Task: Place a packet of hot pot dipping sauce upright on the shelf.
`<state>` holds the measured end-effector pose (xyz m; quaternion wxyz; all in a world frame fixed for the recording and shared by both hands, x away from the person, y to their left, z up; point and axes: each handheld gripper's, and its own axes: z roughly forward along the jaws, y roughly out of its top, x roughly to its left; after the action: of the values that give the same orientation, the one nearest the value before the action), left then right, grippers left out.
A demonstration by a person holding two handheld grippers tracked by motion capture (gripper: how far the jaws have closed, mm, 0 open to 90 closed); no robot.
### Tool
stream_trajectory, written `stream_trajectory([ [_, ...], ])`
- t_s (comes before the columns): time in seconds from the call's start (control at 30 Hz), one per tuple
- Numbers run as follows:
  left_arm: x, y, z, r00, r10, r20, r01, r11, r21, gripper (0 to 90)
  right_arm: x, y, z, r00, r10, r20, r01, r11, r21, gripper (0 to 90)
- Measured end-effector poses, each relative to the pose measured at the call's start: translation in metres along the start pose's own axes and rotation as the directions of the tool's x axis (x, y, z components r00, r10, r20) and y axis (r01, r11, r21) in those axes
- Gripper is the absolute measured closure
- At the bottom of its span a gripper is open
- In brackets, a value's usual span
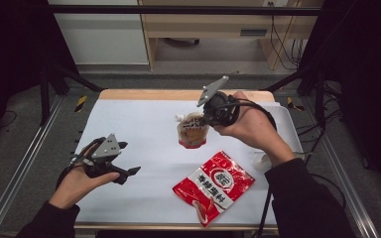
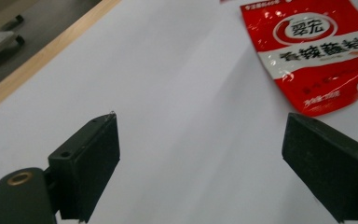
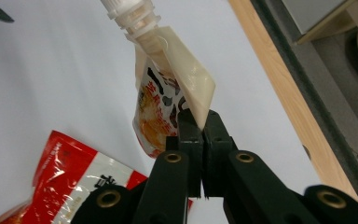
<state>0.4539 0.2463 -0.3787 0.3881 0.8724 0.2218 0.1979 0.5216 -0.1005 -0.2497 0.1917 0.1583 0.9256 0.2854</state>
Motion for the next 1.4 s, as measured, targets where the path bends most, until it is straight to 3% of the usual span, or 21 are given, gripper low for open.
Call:
stream_trajectory([
  [0.03, 0.002, -0.007, 0.003, 0.9998, 0.018, 0.011, -0.018, 0.9996, -0.021, 9.3, -0.003, -0.001, -0.002, 1.0, 0.001, 0.001, -0.001, 1.0, -0.001, 89.1],
  [0.07, -0.001, -0.016, 0.002, 0.9995, -0.028, -0.017, 0.028, 0.9996, 0.009, 9.1, -0.007, -0.003, -0.004, 1.0, 0.003, 0.006, -0.003, 1.0, -0.002, 89.1],
  [0.1, -0.001, -0.023, 0.002, 0.9984, -0.045, -0.034, 0.046, 0.9988, 0.016, 9.0, -0.011, -0.004, -0.006, 0.9999, 0.006, 0.012, -0.006, 1.0, -0.001, 89.1],
  [0.17, -0.002, -0.037, 0.005, 0.9949, -0.091, -0.042, 0.091, 0.9958, -0.005, 9.0, -0.019, -0.007, -0.011, 0.9997, 0.014, 0.02, -0.014, 1.0, -0.001, 89.1],
  [0.33, 0.0, -0.06, 0.013, 0.9908, -0.118, -0.066, 0.121, 0.9921, 0.034, 8.6, -0.034, -0.015, -0.019, 0.9987, 0.035, 0.038, -0.035, 0.999, 0.007, 89.1],
  [0.5, -0.005, -0.067, 0.012, 0.9905, -0.11, -0.082, 0.114, 0.9925, 0.043, 8.4, -0.042, -0.025, -0.028, 0.997, 0.056, 0.053, -0.056, 0.998, -0.008, 89.1],
  [0.7, -0.005, -0.079, 0.008, 0.9835, -0.141, -0.113, 0.145, 0.9893, 0.021, 7.9, -0.054, -0.037, -0.039, 0.9941, 0.07, 0.083, -0.069, 0.998, -0.013, 89.1],
  [1.1, -0.006, -0.089, -0.001, 0.9775, -0.155, -0.143, 0.158, 0.9875, 0.006, 7.9, -0.073, -0.064, -0.064, 0.9842, 0.109, 0.139, -0.107, 0.994, -0.026, 89.1],
  [1.23, -0.006, -0.091, -0.003, 0.9761, -0.158, -0.15, 0.16, 0.9871, 0.003, 7.9, -0.075, -0.073, -0.071, 0.9815, 0.111, 0.156, -0.11, 0.994, -0.019, 89.2],
  [1.4, -0.007, -0.093, 0.0, 0.9786, -0.144, -0.147, 0.148, 0.9887, 0.019, 7.9, -0.077, -0.089, -0.079, 0.9775, 0.122, 0.172, -0.122, 0.992, -0.013, 89.2],
])
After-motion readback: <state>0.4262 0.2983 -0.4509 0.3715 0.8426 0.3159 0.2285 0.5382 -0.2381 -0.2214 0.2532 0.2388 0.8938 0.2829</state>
